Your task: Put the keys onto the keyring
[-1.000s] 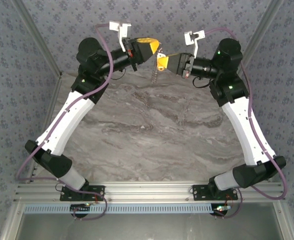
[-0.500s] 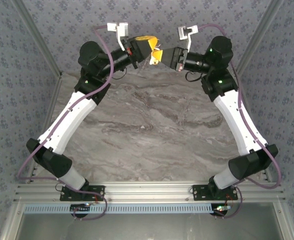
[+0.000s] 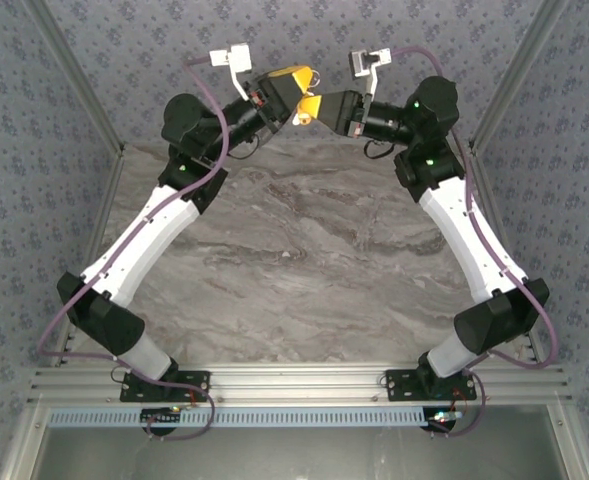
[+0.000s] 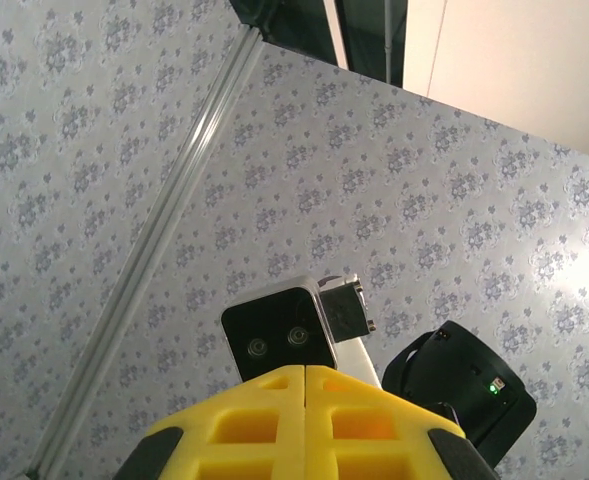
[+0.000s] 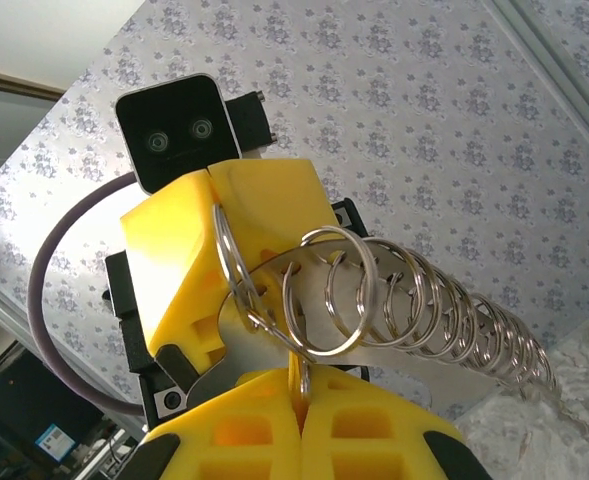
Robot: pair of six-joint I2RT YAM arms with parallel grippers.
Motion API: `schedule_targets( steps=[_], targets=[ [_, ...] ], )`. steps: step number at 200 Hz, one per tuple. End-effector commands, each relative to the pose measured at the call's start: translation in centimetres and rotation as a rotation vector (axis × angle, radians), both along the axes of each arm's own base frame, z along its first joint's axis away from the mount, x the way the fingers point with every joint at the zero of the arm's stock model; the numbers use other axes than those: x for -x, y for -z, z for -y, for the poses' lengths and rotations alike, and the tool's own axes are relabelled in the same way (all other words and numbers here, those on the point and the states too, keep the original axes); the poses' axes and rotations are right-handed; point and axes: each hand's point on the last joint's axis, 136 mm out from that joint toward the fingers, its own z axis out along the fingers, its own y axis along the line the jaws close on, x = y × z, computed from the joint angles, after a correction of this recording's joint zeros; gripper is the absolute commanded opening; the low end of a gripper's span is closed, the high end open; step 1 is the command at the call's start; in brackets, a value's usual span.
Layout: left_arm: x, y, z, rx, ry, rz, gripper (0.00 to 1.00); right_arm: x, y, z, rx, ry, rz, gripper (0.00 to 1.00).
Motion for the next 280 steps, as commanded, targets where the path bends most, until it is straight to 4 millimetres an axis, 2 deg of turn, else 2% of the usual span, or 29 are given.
schedule_targets(
  steps=[1,35,57,87,115,132,150,180,217,245,280],
  targets=[
    [1.4,-2.0,-0.4,0.094,0.028,0.034,0.0,0.8,-0.6,0.9,-0.009,0.009,0.02,0.01],
    [1.1,-2.5,-0.8,0.141,0.021,0.02,0.0,0.5,-0.3,2.3,-0.007,0.049,0.003,0.19],
    [1.0,-2.7,-1.1,0.175,0.015,0.013,0.0,0.9,-0.1,3.5,-0.003,0.075,0.002,0.4],
    [1.0,-3.1,-1.6,0.218,0.015,0.013,0.0,1.7,0.4,5.7,0.01,0.126,-0.002,0.51],
    [1.0,-3.5,-1.7,0.244,0.028,0.016,0.0,2.0,0.2,8.2,0.02,0.209,0.006,0.53],
    [1.1,-3.7,-1.7,0.262,0.047,0.017,0.0,2.0,-1.2,9.3,0.002,0.255,0.031,0.53],
    [1.0,-3.9,-1.7,0.29,0.064,0.012,0.0,1.8,-3.4,9.6,-0.024,0.291,0.074,0.53],
    [1.0,-3.9,-1.4,0.292,0.079,0.004,0.0,0.5,-5.8,9.3,-0.062,0.341,0.108,0.52],
    [1.1,-3.9,-1.4,0.289,0.083,0.004,0.0,-1.4,-7.4,8.7,-0.105,0.379,0.135,0.48],
    [1.2,-4.0,-1.4,0.289,0.084,0.006,0.0,-2.0,-7.8,7.1,-0.111,0.344,0.139,0.47],
    [1.3,-4.2,-1.4,0.291,0.085,0.009,0.0,-2.4,-7.2,5.1,-0.099,0.3,0.129,0.45]
  ],
)
